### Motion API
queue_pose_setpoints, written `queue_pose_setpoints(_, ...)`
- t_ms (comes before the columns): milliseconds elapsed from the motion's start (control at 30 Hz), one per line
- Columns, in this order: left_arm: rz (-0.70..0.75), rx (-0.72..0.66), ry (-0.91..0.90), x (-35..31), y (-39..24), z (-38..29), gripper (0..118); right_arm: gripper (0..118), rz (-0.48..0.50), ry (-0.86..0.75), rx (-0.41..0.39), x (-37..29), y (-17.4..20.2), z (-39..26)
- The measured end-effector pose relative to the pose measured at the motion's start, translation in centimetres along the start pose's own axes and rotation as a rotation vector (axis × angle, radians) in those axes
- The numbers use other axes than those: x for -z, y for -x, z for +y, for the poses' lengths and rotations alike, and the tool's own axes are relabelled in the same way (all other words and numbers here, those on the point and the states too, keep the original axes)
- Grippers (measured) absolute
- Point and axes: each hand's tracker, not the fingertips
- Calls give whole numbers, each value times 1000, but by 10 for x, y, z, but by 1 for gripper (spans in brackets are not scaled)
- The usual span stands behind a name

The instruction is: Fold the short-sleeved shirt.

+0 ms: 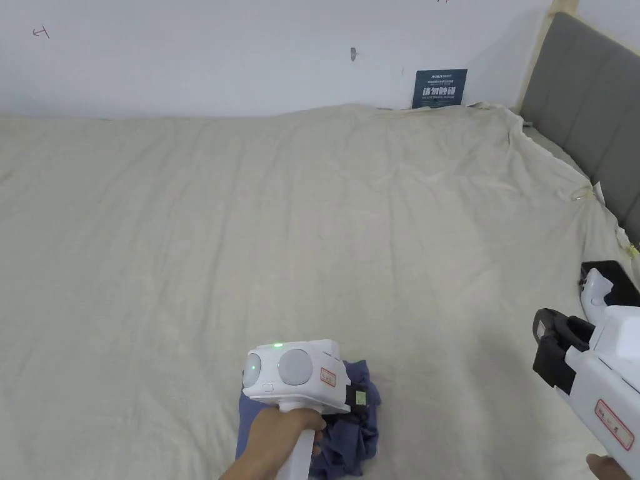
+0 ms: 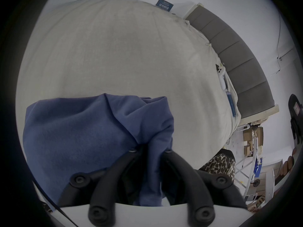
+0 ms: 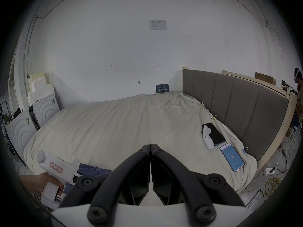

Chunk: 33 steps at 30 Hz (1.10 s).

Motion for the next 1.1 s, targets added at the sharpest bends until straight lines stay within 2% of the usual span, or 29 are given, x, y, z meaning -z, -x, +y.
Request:
queue_pose_setpoints(133,-85,-36,-29,-19,-9,2,83,0,5,-1,3,-2,2,1)
queue_pose_setpoints(167,-91,-45,-46,-27,-10,3,92,0,8,-2,1,-3,3,2)
queue_pose_setpoints(200,-94,-44,-89,-36,-11,4,97,0,9,-4,-3,-3,4,3)
queue_pose_setpoints(267,-94,-18,-183,-58,-11,6,98,0,16,-7,-10,-4,6,5)
queue_pose_setpoints(400,35,86,-346,-95,-7,2,98,0,22,-19,-13,-5,9,8)
queue_pose_setpoints(467,139,137,-410,-103,-4,-5,94,0,24,-23,-13,-5,10,8)
queue_pose_setpoints(600,235,200,-526,-101,10,-23,72,0,32,-23,-16,-6,14,8)
queue_pose_setpoints(633,230,208,-536,-96,15,-26,48,0,33,-23,-16,-6,14,8)
queue_pose_setpoints(667,225,202,-527,-91,21,-30,34,0,34,-21,-17,-6,15,7)
queue_pose_setpoints(733,209,198,-534,-79,30,-39,9,0,35,-18,-15,-6,15,6)
queue_pose_setpoints(767,207,183,-529,-72,35,-42,3,0,35,-16,-14,-7,15,6)
queue_pose_setpoints(1100,212,191,-484,-11,20,-76,0,0,22,10,-7,-7,5,-1)
